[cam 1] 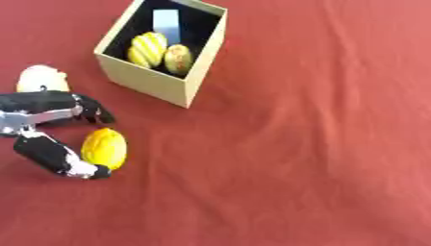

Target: Pick up objects on the table and place them in the box.

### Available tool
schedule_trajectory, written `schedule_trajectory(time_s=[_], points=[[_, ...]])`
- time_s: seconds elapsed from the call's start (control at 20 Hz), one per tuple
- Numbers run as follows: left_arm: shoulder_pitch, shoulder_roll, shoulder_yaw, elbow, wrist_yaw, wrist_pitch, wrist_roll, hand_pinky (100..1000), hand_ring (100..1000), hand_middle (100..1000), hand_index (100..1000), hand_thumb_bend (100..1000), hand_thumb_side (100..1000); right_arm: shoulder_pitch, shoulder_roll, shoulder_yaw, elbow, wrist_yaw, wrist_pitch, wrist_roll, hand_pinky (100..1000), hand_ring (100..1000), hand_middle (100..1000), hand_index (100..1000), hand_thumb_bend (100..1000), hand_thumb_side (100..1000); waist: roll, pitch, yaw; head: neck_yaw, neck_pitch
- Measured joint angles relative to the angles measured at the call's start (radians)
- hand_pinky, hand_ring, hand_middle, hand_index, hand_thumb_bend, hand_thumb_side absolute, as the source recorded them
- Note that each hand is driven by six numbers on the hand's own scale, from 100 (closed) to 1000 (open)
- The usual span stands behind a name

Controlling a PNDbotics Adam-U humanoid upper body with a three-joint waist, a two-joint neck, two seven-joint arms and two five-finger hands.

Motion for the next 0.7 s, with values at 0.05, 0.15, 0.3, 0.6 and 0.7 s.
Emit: schedule_trajectory(time_s=[0.05, 0.15, 0.3, 0.6, 0.7], points=[[0.000, -0.004, -0.001, 0.006, -0.002, 0.000, 0.000, 810, 802, 793, 890, 569, 586, 0.004, 0.000, 0.000, 0.000, 0.000, 0.001, 0.000, 852, 882, 676, 783, 100, 601, 0.000, 0.000, 0.000, 0.001, 0.000], [-0.001, -0.011, -0.003, 0.016, -0.009, -0.001, 0.000, 800, 795, 786, 884, 570, 587, 0.006, 0.001, 0.000, 0.000, 0.000, 0.002, 0.001, 852, 883, 675, 783, 100, 604, 0.000, 0.000, 0.000, 0.001, 0.000], [-0.002, -0.020, -0.006, 0.030, -0.019, -0.004, 0.005, 779, 772, 763, 868, 533, 567, 0.013, 0.004, 0.000, 0.000, 0.000, 0.005, 0.002, 852, 883, 674, 783, 100, 606, 0.000, 0.000, -0.001, 0.004, 0.000], [-0.007, -0.028, -0.011, 0.042, -0.044, -0.019, 0.017, 753, 741, 734, 842, 420, 426, 0.017, 0.008, -0.001, 0.000, -0.001, 0.006, 0.001, 852, 882, 672, 782, 100, 606, 0.000, 0.000, -0.001, 0.005, 0.000], [-0.008, -0.031, -0.012, 0.043, -0.050, -0.024, 0.013, 736, 715, 720, 832, 374, 386, 0.020, 0.008, -0.001, 0.000, -0.002, 0.008, -0.001, 852, 883, 672, 782, 100, 607, 0.000, 0.000, -0.001, 0.005, 0.000]])
